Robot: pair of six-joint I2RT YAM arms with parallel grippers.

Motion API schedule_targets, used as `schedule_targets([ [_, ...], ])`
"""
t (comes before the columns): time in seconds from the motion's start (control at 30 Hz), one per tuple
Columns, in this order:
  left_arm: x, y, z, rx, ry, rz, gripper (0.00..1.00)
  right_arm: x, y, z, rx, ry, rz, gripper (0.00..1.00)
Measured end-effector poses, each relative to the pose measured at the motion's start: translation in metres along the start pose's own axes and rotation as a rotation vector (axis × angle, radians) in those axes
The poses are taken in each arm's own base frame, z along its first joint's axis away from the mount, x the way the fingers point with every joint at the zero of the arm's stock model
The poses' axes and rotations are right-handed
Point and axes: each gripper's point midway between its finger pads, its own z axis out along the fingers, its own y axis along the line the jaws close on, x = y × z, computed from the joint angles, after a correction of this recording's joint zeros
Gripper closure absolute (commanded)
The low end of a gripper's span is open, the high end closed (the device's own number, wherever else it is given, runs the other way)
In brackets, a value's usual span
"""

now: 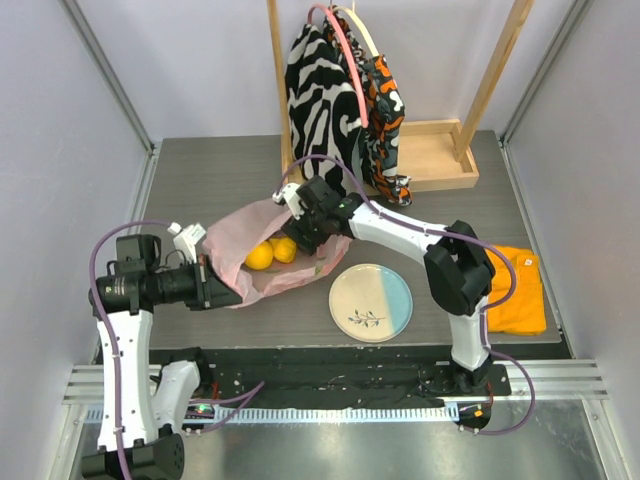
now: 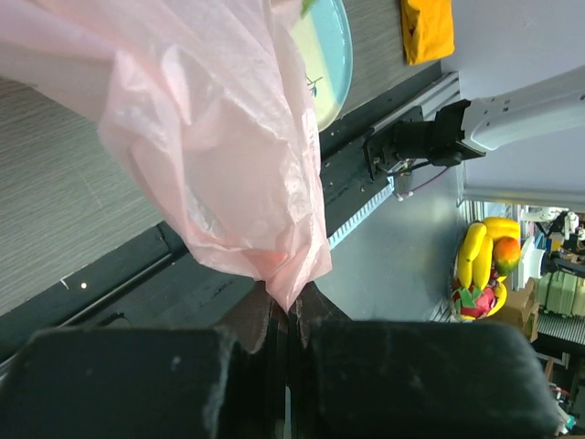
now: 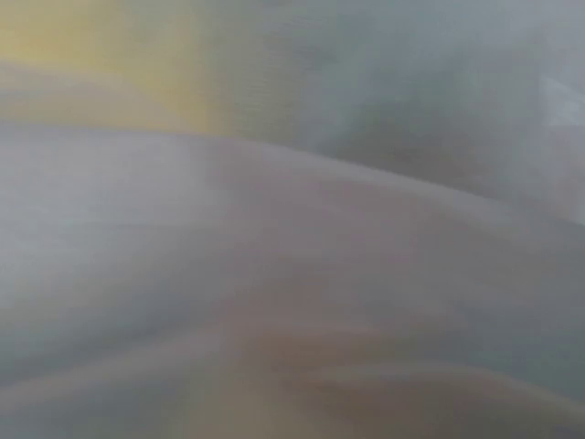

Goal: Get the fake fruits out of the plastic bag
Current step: Take out the fake fruit from the plastic bag.

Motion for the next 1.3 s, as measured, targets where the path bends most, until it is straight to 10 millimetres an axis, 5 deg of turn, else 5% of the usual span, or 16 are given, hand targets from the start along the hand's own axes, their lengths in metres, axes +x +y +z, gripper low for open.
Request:
schedule_targets([
  [0.17, 0.000, 0.002, 0.002, 0.000, 0.002, -0.006, 1.00, 0.010, -0.016, 0.018, 0.038, 0.037, 0.040, 0.22],
  [0.57, -0.004, 0.010, 0.007, 0.001, 0.010, -0.021, 1.00, -0.003, -0.010, 0.055, -0.003, 0.014, 0.075, 0.27],
  [1.3, -0.011, 0.022, 0.016, 0.003, 0.001, -0.032, 1.00, -0.010, -0.011, 0.083, -0.010, -0.053, 0.141, 0.18],
])
